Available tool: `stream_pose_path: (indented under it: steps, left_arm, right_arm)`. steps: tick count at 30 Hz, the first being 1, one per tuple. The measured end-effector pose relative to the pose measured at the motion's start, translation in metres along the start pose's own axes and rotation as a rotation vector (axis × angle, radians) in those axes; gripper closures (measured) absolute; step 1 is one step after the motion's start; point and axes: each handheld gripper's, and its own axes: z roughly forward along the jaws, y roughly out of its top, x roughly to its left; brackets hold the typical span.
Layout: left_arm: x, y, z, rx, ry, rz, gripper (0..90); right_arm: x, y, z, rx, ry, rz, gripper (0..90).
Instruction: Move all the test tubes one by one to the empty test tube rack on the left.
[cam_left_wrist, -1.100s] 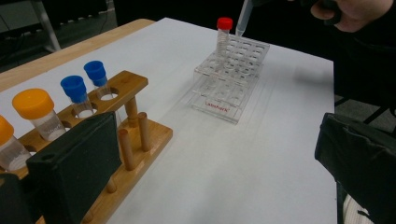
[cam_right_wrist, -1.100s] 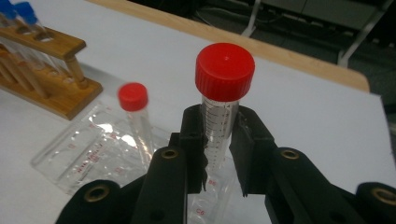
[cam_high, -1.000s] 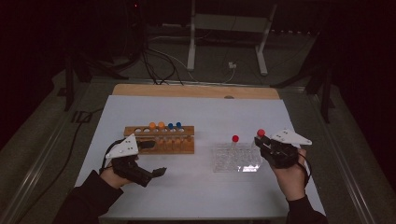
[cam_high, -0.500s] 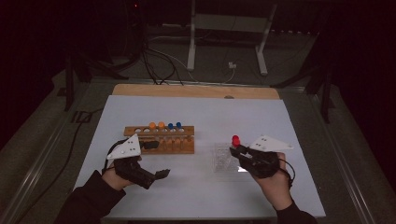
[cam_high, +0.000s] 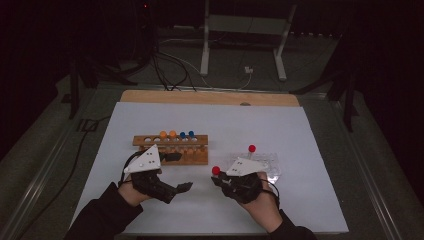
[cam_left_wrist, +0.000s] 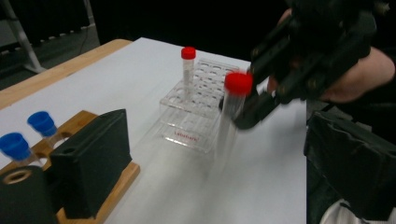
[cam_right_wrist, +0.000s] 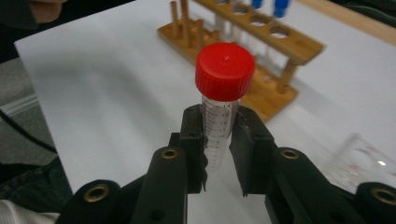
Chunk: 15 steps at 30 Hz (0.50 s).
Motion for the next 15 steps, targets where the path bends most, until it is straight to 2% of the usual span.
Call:
stream_pose_path:
  steps: [4,6,13,15]
  left_arm:
    - [-0.004,0.003,0.008,-0.004,-0.015,-0.001,16.5]
    - [-0.006,0.005,0.013,-0.006,-0.009,0.005,22.0]
    - [-0.009,0.006,0.026,0.007,-0.024,0.02,38.7]
    - [-0.01,0.005,0.029,0.015,-0.016,0.026,43.3]
  right_arm:
    - [0.006,0.0,0.01,0.017,0.02,-0.008,75.3]
    - [0.008,0.0,0.013,0.02,0.03,-0.009,75.3]
    - [0.014,0.003,0.017,0.017,0.05,-0.018,75.3]
    - [0.015,0.003,0.017,0.018,0.054,-0.021,75.3]
